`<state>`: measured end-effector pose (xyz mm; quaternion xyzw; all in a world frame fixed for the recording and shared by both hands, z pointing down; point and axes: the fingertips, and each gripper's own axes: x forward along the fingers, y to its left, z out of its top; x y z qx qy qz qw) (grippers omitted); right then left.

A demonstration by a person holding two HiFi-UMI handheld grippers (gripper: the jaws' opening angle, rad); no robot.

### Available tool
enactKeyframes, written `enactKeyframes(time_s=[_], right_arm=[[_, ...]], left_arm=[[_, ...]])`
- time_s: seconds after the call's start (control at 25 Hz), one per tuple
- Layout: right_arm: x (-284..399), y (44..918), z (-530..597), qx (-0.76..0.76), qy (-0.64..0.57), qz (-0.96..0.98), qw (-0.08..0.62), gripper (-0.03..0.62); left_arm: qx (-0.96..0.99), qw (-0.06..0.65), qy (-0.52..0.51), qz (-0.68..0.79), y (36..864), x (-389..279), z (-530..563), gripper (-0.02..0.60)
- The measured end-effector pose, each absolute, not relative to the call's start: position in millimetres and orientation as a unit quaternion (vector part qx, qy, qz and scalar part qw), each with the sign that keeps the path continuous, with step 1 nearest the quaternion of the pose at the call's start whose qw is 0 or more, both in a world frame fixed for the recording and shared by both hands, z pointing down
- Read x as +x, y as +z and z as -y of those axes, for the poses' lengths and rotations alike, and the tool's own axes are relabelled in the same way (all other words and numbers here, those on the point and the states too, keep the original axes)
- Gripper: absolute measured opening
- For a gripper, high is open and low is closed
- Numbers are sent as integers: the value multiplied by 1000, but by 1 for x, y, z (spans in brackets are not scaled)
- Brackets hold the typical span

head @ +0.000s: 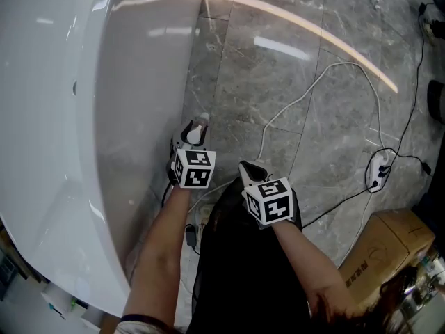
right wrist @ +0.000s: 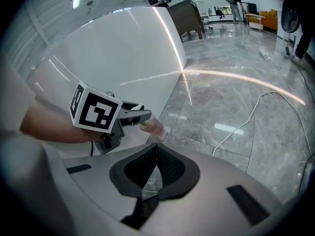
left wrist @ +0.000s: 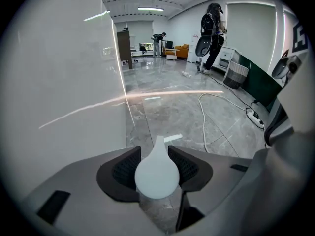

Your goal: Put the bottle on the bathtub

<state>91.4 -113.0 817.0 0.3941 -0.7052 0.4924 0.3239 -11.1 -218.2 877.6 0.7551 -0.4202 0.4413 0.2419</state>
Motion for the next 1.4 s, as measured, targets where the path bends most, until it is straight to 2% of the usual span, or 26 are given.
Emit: enactKeyframes(time_s=[0.4, 1.16, 1.4], right_arm=[[102, 792, 116, 401, 489, 707, 316, 26], [116, 697, 135, 425, 480, 711, 289, 26], [114, 668, 145, 430, 478, 713, 279, 26]], left_arm=[[747, 243, 455, 420, 852, -11, 217, 176], [753, 281, 405, 436, 732, 4, 192, 175], [774, 270, 387, 421, 684, 12, 185, 173]])
